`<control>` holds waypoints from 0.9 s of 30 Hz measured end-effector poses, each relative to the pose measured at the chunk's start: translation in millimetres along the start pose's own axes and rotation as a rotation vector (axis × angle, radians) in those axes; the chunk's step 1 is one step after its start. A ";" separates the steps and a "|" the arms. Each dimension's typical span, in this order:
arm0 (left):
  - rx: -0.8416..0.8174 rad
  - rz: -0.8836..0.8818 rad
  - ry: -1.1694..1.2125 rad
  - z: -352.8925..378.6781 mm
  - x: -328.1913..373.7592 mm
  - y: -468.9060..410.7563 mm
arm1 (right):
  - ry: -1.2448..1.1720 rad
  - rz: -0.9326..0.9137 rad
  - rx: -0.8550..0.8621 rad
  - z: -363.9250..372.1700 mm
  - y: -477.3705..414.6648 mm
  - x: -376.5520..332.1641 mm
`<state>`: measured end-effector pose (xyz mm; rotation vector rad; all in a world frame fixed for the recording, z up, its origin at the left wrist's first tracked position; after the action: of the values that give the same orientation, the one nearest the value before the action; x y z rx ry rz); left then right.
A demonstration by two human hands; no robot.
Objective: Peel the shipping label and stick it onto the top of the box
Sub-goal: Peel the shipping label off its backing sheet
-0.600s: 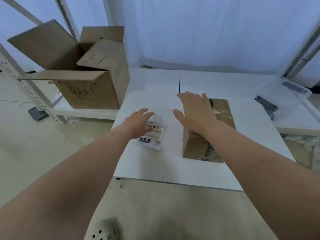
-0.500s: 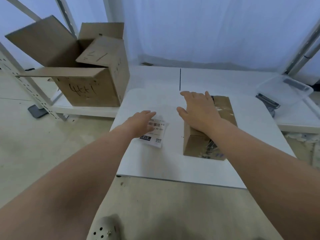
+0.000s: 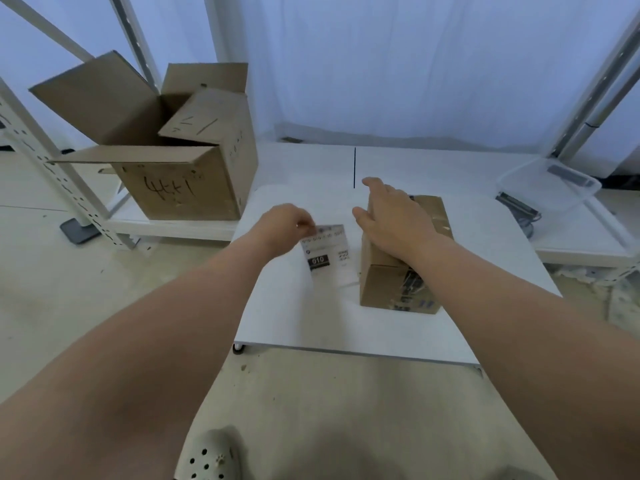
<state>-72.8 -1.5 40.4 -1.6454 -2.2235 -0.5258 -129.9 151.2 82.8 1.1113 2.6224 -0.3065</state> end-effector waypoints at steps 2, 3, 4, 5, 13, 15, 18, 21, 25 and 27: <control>0.027 0.042 0.067 -19.9 21.6 9.3 | -0.200 0.058 0.012 -11.9 7.1 1.0; 0.032 0.060 0.100 -29.4 32.9 15.3 | -0.349 0.091 0.020 -17.3 11.2 0.6; 0.033 0.082 0.131 -37.7 44.2 21.6 | -0.506 0.121 0.033 -23.1 16.0 -0.6; 0.028 0.109 0.157 -45.9 56.8 28.4 | -0.632 0.142 0.047 -29.2 20.6 -2.5; 0.111 0.210 0.293 -75.9 110.4 64.4 | -0.899 0.042 0.176 -76.0 56.6 -17.7; 0.124 0.175 0.328 -69.3 106.8 68.5 | -0.873 0.026 0.163 -81.4 62.5 -17.7; 0.125 0.158 0.456 -60.5 102.8 70.2 | -0.714 0.043 0.208 -80.4 63.4 -9.9; 0.121 0.149 0.530 -52.3 100.7 67.6 | -0.602 0.114 0.261 -71.7 60.2 2.3; 0.091 0.146 0.528 -43.5 98.8 61.8 | -0.399 0.107 0.201 -60.5 56.1 3.8; 0.053 0.177 0.531 -42.0 104.6 61.1 | -0.338 0.053 0.094 -52.5 54.7 -1.8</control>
<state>-42.1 82.6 132.1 -1.4470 -1.6774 -0.7456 -97.9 203.0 128.0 1.0515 2.2986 -0.5583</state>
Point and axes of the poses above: each hand's wrist, its own y-axis away from the middle knuckle, its own z-axis out of the palm, x = y × z, the point moved 8 cm from there along -y, towards the middle knuckle, and after that the axes turned 4 degrees about -x, right-handed, at the moved point
